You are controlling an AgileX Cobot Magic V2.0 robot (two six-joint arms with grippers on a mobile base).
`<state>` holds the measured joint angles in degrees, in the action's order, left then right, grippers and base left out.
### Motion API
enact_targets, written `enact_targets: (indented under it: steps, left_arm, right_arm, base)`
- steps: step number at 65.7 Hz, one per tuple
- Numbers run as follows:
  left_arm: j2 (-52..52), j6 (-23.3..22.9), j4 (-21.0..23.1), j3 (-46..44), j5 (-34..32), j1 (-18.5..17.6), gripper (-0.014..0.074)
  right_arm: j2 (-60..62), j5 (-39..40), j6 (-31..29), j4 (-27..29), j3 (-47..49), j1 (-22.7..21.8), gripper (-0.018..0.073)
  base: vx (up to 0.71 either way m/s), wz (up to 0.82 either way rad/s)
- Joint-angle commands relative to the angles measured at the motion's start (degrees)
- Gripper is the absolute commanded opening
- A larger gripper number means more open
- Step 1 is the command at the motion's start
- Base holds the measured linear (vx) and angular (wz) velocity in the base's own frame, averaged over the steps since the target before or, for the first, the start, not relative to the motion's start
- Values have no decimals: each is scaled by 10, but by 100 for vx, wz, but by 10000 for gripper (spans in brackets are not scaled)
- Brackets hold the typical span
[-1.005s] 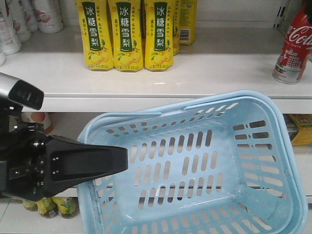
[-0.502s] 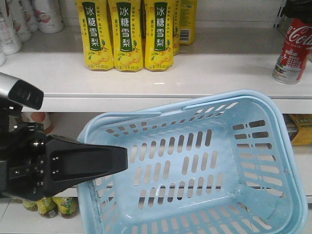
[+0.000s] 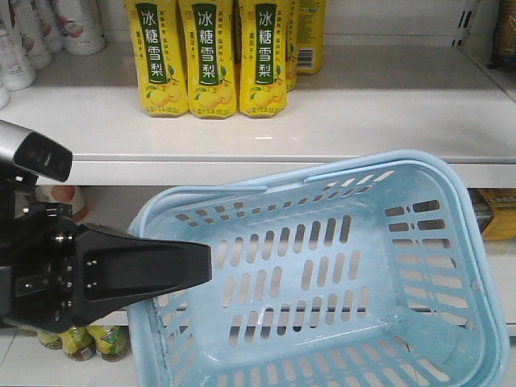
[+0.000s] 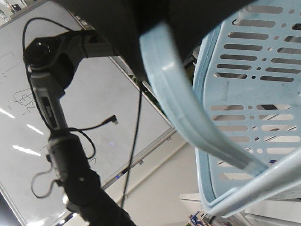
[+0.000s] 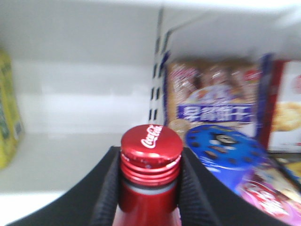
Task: Place coke in basket with both arms
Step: 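Carry the Coca-Cola bottle with the right gripper over the basket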
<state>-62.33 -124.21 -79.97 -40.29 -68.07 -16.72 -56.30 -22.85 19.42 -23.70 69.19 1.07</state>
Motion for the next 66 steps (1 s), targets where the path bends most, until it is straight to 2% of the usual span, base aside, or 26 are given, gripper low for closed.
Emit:
enact_targets:
  steps: [1, 8, 13, 24, 29, 36, 56, 66]
  left_arm:
    - [12, 2, 64, -16, -107, -4, -6]
    - [12, 2, 64, -16, -107, -4, -6]
    - [12, 2, 64, -16, -107, -4, -6]
    - [12, 2, 64, -16, -107, -4, -6]
    - [12, 2, 64, -16, -107, -4, -6]
    - [12, 2, 64, -16, -107, -4, -6]
    - [12, 2, 64, -16, -107, -4, -6]
    - [12, 2, 64, -16, -107, -4, -6]
  right_arm:
    - [77, -5, -51, 68, 23, -3, -6]
    - [135, -47, -163, 210, 23, -3, -5]
    - [173, -79, -284, 353, 23, -3, -5]
    - [192, -176, -495, 686, 22, -3, -5]
    - [180, -219, -560, 769, 22, -3, -5]
    - [153, -249, -580, 811, 22, -3, -5]
    - [54, -344, -594, 813, 22, -3, 3]
    - [31, -355, -610, 809, 22, -3, 74]
  base:
    - [0, 0]
    - [0, 0]
    - [0, 0]
    - [0, 0]
    - [0, 0]
    - [0, 0]
    - [0, 0]
    - [0, 0]
